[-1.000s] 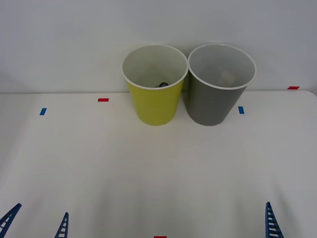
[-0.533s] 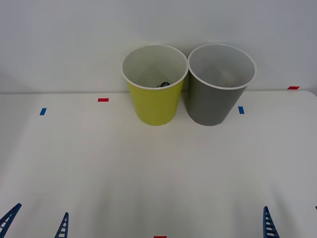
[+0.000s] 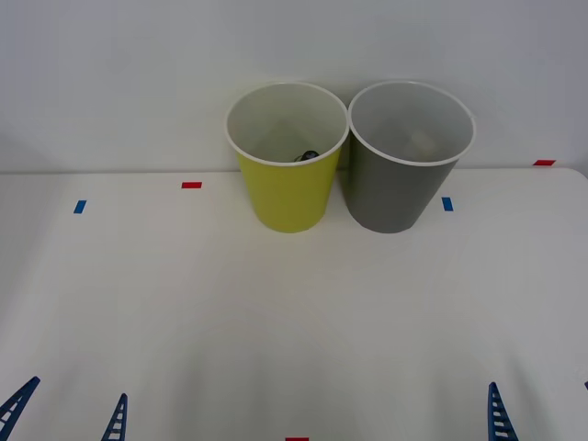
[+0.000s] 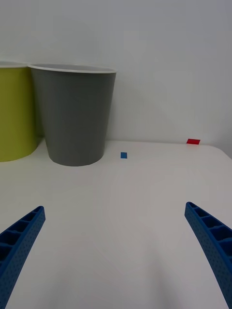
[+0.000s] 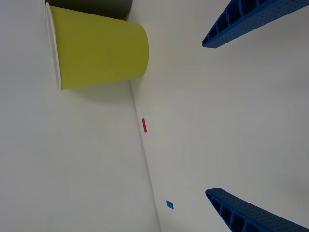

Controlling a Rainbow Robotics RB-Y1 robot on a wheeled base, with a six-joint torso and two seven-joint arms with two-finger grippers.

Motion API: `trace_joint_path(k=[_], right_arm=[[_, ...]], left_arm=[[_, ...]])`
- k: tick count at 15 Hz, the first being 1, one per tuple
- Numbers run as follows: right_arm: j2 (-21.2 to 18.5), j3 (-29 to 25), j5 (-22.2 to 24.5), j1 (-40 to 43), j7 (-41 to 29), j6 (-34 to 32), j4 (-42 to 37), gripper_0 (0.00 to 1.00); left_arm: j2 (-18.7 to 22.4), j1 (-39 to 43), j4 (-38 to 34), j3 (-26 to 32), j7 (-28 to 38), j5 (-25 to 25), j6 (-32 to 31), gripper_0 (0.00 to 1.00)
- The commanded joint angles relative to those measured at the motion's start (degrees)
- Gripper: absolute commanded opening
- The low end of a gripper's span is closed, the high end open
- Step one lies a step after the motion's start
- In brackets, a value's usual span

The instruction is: Put cans in the gray bin and PET bottles in the light green bin.

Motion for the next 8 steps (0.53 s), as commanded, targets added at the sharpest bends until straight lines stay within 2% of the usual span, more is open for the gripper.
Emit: trace_joint_path(k=[1, 8], right_arm=[[0.0, 0.0, 0.0, 0.0, 0.0, 0.0, 0.0, 1.0], [0.0, 0.0, 0.0, 0.0, 0.0, 0.0, 0.0, 1.0]], left_arm=[[0.0, 0.0, 0.0, 0.0, 0.0, 0.0, 0.0, 1.0], [0.0, 0.0, 0.0, 0.0, 0.0, 0.0, 0.0, 1.0]])
